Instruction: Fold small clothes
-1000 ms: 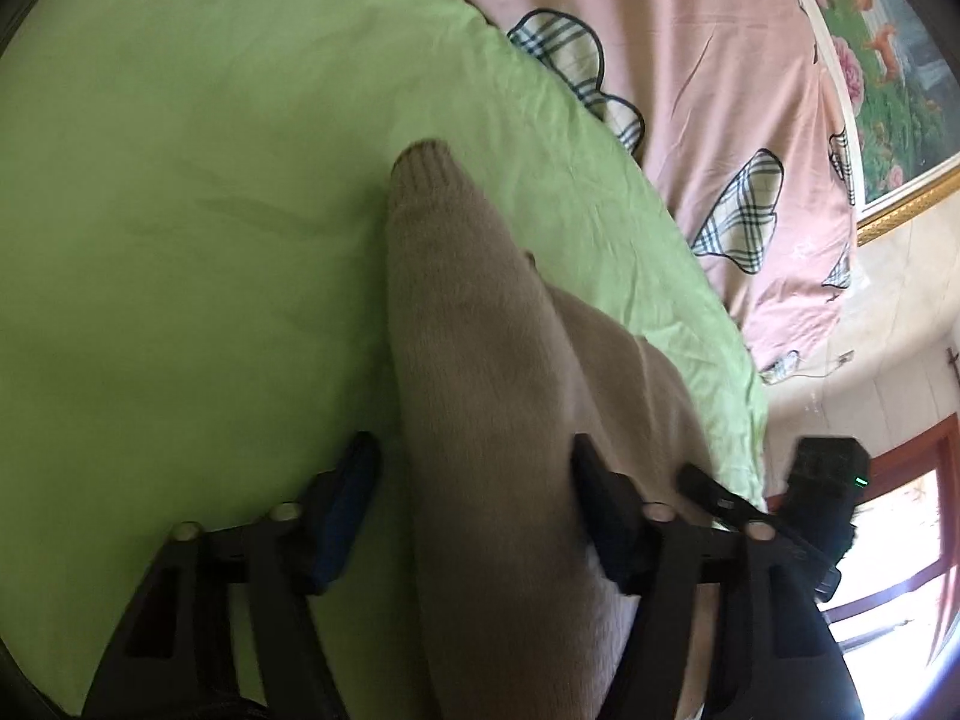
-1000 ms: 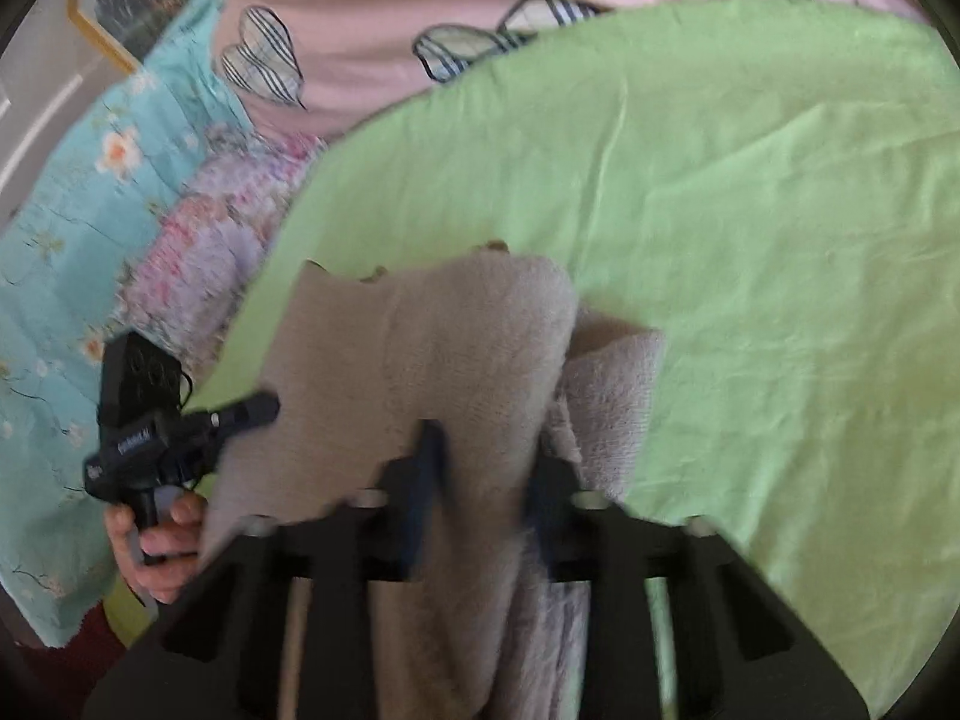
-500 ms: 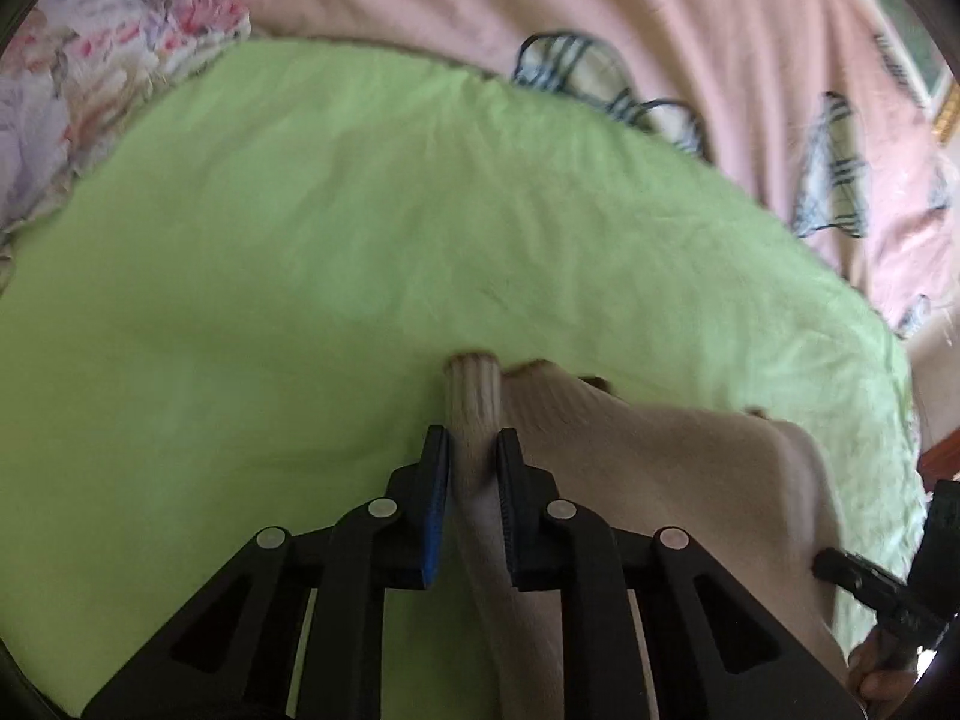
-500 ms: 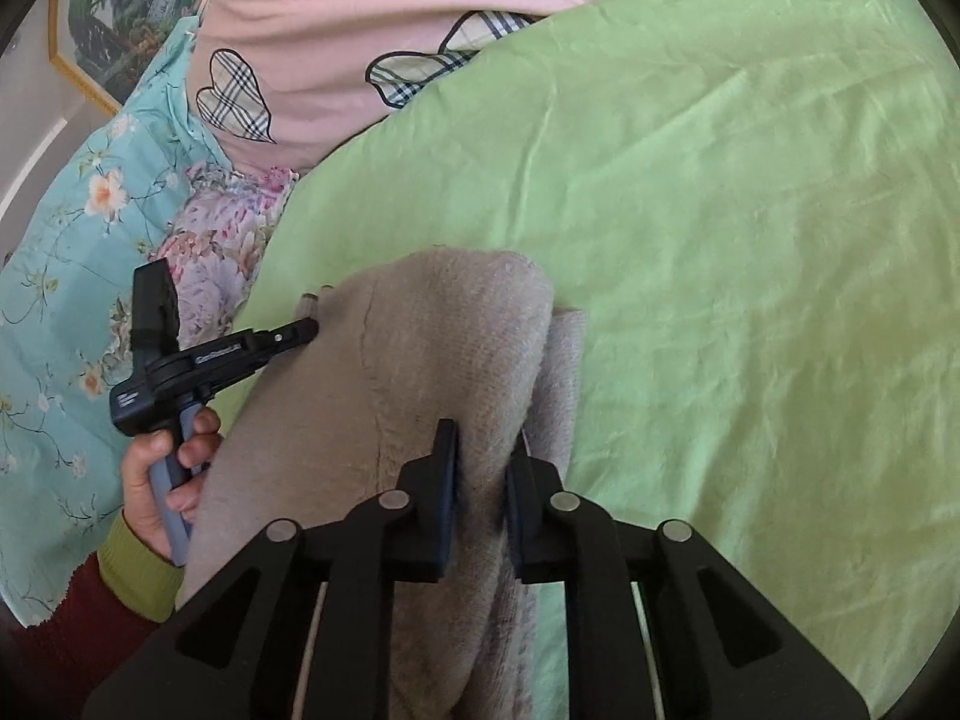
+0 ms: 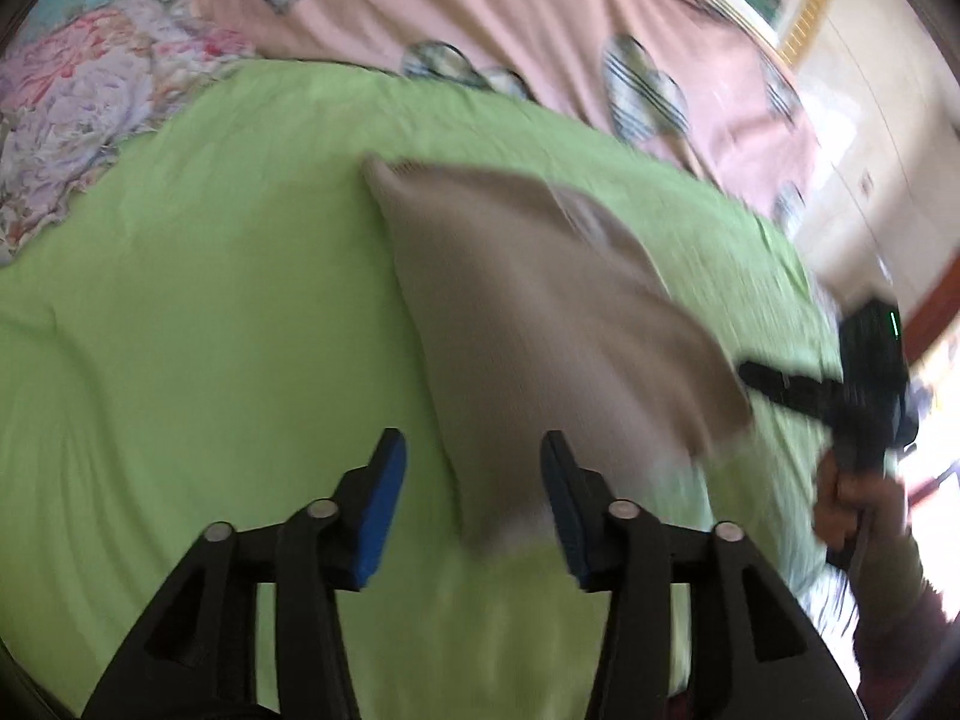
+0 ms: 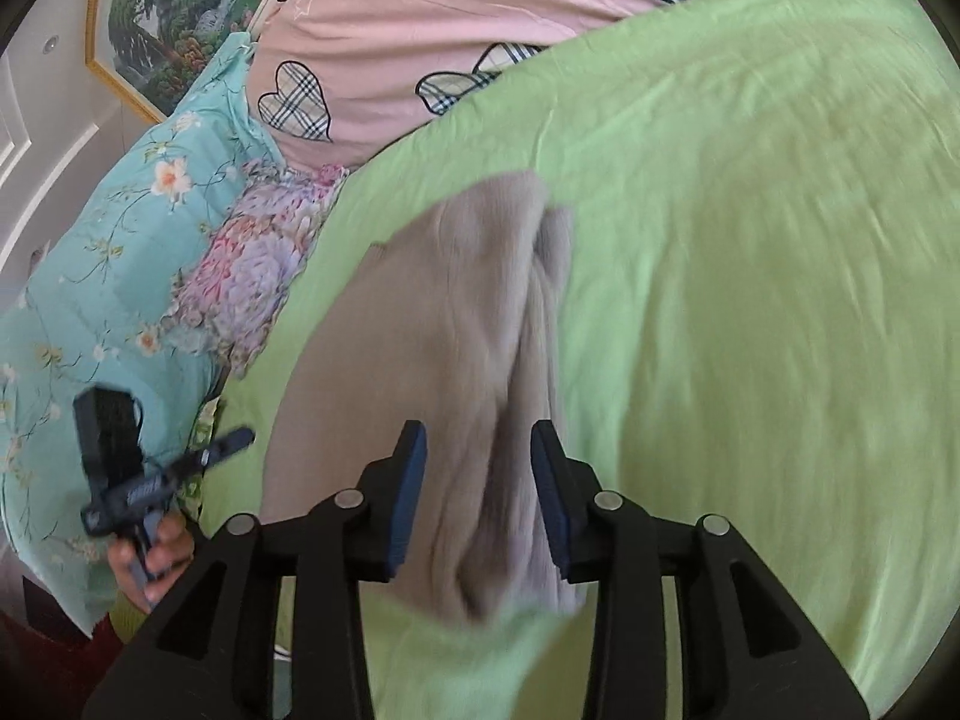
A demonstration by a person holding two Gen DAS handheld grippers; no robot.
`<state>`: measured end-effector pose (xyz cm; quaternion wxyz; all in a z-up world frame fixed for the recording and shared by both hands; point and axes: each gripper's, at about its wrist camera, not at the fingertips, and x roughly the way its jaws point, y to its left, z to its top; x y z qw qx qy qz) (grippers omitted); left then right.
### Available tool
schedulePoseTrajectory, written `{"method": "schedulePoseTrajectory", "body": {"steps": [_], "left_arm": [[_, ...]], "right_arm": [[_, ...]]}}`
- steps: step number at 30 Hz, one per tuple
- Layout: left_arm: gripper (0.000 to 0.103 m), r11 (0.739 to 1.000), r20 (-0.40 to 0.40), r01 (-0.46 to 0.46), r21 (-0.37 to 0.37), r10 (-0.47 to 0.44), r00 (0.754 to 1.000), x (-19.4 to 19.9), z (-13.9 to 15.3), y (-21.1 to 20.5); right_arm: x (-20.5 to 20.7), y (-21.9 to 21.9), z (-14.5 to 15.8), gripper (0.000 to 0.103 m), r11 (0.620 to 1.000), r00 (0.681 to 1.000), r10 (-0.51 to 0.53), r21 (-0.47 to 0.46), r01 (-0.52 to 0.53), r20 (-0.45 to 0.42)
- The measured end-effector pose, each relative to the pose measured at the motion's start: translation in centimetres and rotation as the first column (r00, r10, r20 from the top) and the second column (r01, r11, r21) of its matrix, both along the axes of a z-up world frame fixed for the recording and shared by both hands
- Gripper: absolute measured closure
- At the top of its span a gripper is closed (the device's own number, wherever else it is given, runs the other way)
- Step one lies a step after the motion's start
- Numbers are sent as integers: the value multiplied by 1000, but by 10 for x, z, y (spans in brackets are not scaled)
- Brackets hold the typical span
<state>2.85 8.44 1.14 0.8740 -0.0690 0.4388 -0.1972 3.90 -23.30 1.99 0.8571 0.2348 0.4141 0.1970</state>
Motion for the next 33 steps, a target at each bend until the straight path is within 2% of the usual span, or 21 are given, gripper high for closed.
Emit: {"method": "schedulePoseTrajectory", "body": {"steps": [2, 5, 8, 9, 11, 14, 18, 21, 23, 25, 28, 29, 31, 33], "left_arm": [[37, 1000, 12, 24, 18, -24, 1000, -15, -6, -8], [37, 996, 25, 13, 93, -16, 1000, -25, -19, -25], [37, 985, 69, -40, 167, 28, 997, -21, -25, -39], [39, 983, 74, -55, 176, 43, 996, -17, -26, -39], [50, 981, 72, -74, 180, 62, 995, -10, -33, -40], [70, 975, 45, -80, 208, 72, 996, -5, -47, -42], [72, 973, 58, -81, 215, 70, 996, -8, -49, -43], [71, 972, 76, -80, 220, 65, 995, -7, -45, -43], [70, 974, 45, -77, 212, 69, 997, -3, -51, -41], [72, 975, 42, -72, 208, 65, 997, -3, -52, -40], [88, 976, 36, -82, 200, 77, 996, -2, -51, -37], [93, 980, 14, -98, 174, 97, 995, 0, -50, -33], [94, 986, -21, -128, 110, 131, 991, 3, -49, -25], [95, 986, -67, -156, 50, 159, 985, 5, -50, -18]], "right_arm": [[-12, 1, -3, 52, 1000, 1000, 2, -5, -2, 4], [-19, 6, -8, 51, 1000, 1000, 12, -8, -12, 0], [-19, 14, -12, 51, 999, 1000, 19, -27, -19, -6], [-19, 14, -14, 51, 999, 1000, 20, -25, -20, -7], [-18, 18, -16, 51, 999, 1000, 20, -30, -21, -6], [-17, 23, -20, 51, 999, 1000, 20, -29, -20, -11], [-16, 29, -21, 51, 999, 999, 37, -37, -37, -2], [-17, 34, -21, 56, 998, 999, 48, -36, -48, 2], [-14, 36, -21, 83, 998, 998, 56, -33, -56, -8], [-11, 36, -19, 86, 998, 998, 62, -27, -63, -18], [-12, 31, 6, 89, 998, 997, 63, -4, -63, 36], [-15, 27, 18, 91, 998, 996, 55, 5, -56, 67], [-21, 17, 44, 95, 999, 989, 46, 4, -47, 138], [-21, 12, 46, 96, 998, 989, 49, -55, -42, 139]]}}
